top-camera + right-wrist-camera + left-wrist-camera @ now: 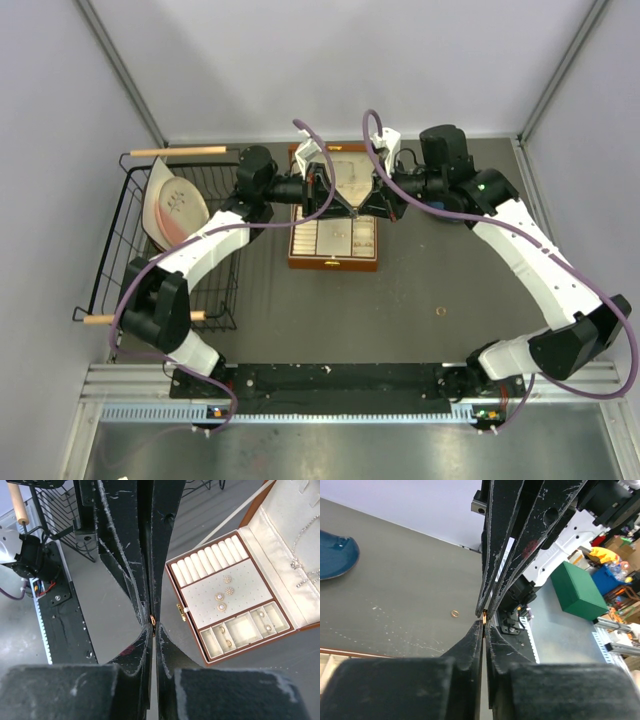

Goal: Organize the mixed jewelry

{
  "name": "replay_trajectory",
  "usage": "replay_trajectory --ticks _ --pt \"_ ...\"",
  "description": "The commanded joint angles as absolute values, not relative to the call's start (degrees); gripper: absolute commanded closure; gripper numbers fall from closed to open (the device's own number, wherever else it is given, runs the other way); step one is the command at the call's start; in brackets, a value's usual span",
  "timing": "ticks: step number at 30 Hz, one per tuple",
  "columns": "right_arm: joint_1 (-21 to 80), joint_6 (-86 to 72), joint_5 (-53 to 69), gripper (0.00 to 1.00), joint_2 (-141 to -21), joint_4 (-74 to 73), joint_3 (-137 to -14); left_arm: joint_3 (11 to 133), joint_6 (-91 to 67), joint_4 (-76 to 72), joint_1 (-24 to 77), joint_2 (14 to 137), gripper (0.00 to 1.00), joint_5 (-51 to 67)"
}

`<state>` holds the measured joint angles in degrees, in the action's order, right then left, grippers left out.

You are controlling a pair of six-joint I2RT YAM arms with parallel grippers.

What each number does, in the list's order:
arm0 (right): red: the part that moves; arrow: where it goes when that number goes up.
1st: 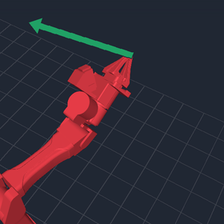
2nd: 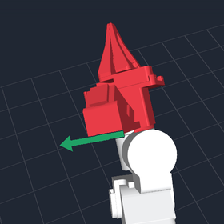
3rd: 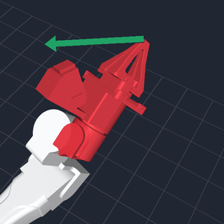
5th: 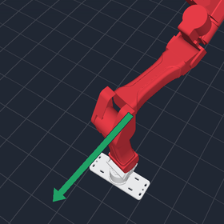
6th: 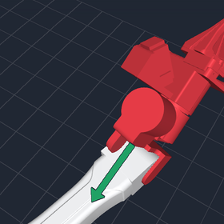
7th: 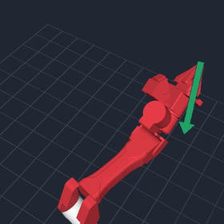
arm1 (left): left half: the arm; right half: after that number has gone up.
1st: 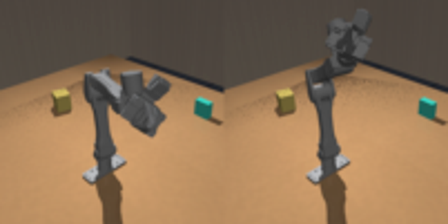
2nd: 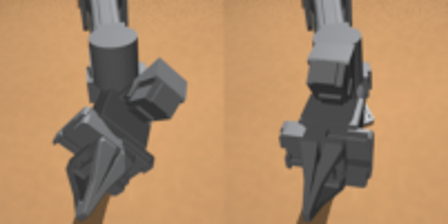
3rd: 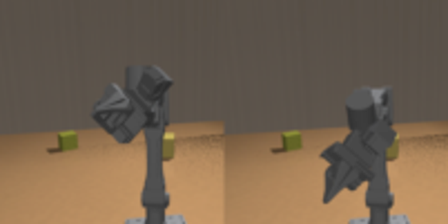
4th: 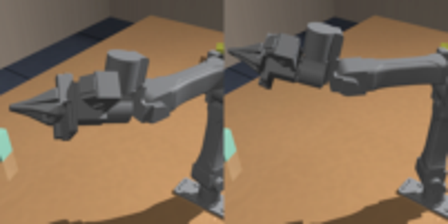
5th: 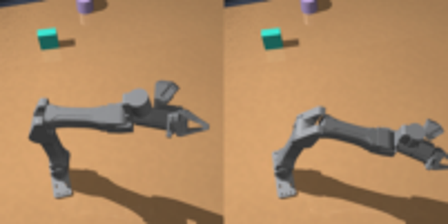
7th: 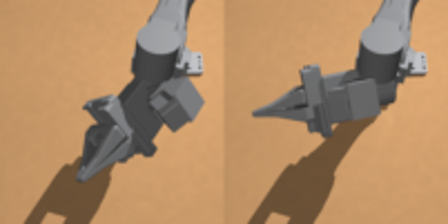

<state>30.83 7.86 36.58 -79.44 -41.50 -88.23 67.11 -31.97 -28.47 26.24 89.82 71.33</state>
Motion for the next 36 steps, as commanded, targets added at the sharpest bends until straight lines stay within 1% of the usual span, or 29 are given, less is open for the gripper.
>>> replay_trajectory --ticks 1,2,5,6,8,9,10,17,19,25,30,36 --pt "30.50 8.43 34.74 1.00 -79.72 -40.52 -90.79 66.97 -31.13 -31.83 26.02 87.28 0.84 70.32" --pt "30.50 8.70 33.85 1.00 -79.72 -40.69 -90.88 66.97 -29.90 -28.95 25.67 87.10 0.75 69.79" --pt "30.59 10.19 30.59 1.00 -79.72 -41.48 -91.93 65.92 -24.79 -24.97 23.39 85.87 0.63 68.56" --pt "30.50 11.24 29.80 1.00 -79.89 -41.92 -92.11 64.87 -24.09 -24.70 22.60 85.52 0.57 68.29" --pt "30.50 12.47 27.52 1.00 -80.59 -42.28 -92.63 63.81 -22.86 -24.61 19.79 84.29 0.49 68.38" --pt "30.50 13.79 26.81 1.00 -80.94 -42.45 -92.64 63.03 -22.59 -24.61 18.82 83.94 0.40 68.47" --pt "30.59 14.41 25.76 1.00 -81.30 -42.45 -92.81 62.58 -21.98 -24.44 16.81 83.15 0.39 68.55" --pt "31.81 20.56 21.01 1.00 -86.39 -42.28 -94.22 60.47 -12.06 -14.43 9.59 79.11 0.37 69.00" --pt "32.87 22.67 19.26 1.00 -88.50 -42.01 -94.83 59.77 -8.63 -10.92 7.83 77.79 0.38 67.68" --pt "36.29 26.45 15.92 1.00 -94.38 -40.26 -97.29 57.66 -4.93 -7.22 1.94 76.20 0.39 64.87" --pt "39.90 30.05 14.07 1.00 -99.31 -37.19 -99.22 57.48 1.04 1.48 -1.84 73.75 0.39 60.04" --pt "42.45 31.38 11.52 1.00 -108.01 -33.67 -103.52 56.25 3.78 5.27 -4.91 69.71 0.39 55.29"
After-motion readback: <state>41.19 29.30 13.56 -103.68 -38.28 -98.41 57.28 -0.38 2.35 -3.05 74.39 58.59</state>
